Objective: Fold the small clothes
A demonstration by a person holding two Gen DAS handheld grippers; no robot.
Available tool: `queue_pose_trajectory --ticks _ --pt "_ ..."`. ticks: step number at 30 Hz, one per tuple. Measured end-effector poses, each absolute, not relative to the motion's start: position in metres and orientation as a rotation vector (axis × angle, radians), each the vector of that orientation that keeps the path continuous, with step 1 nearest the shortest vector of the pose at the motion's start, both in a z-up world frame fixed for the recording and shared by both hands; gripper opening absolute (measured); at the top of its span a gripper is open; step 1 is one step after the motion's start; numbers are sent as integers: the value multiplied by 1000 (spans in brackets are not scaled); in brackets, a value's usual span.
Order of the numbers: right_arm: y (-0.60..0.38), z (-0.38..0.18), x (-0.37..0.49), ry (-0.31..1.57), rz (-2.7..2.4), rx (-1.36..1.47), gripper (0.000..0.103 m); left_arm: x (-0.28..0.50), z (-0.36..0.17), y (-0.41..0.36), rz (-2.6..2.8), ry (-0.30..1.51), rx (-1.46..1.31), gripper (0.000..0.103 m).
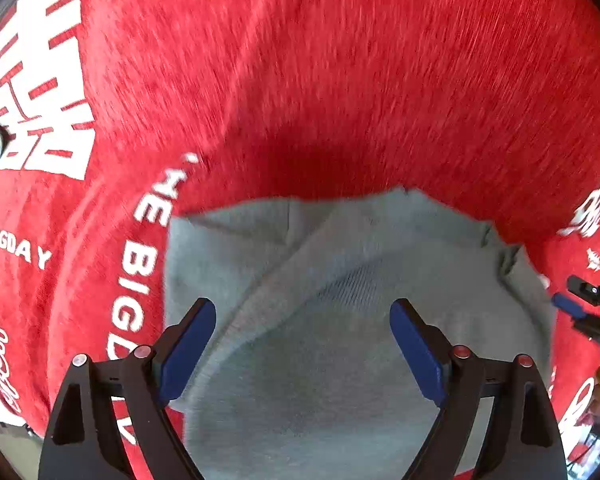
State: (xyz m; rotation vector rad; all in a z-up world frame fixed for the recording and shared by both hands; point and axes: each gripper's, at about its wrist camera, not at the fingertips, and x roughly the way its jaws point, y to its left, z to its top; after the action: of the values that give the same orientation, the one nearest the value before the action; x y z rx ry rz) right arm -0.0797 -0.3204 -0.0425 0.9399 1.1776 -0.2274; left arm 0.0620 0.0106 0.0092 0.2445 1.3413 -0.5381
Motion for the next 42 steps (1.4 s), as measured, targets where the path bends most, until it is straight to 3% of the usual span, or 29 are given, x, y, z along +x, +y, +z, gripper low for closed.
queue_pose_trajectory --ticks 6,8,13,16,18,30,40,42 --pt "-250 -51 -50 1388 -275 288 54 41 -21 -14 -523 1341 369 89" --pt "-258 -56 -50 1380 -354 265 54 44 -25 -20 -482 1300 407 89" --pt "-323 -73 -73 1316 -522 646 53 75 -34 -16 -319 1238 424 89" --pt "-353 -78 -90 1260 -585 833 43 98 -36 -3 -203 1214 407 89" --pt "-360 -76 -98 1221 -578 913 44 108 -35 5 -168 1223 383 89" --pt "-321 -62 -151 1194 -260 1095 46 66 -4 50 -354 1363 311 89" --pt "-282 -79 -239 1230 -320 1225 46 8 -23 100 -531 1508 318 89" --pt "-272 -79 -237 1201 -316 1254 45 2 -27 105 -553 1521 316 78"
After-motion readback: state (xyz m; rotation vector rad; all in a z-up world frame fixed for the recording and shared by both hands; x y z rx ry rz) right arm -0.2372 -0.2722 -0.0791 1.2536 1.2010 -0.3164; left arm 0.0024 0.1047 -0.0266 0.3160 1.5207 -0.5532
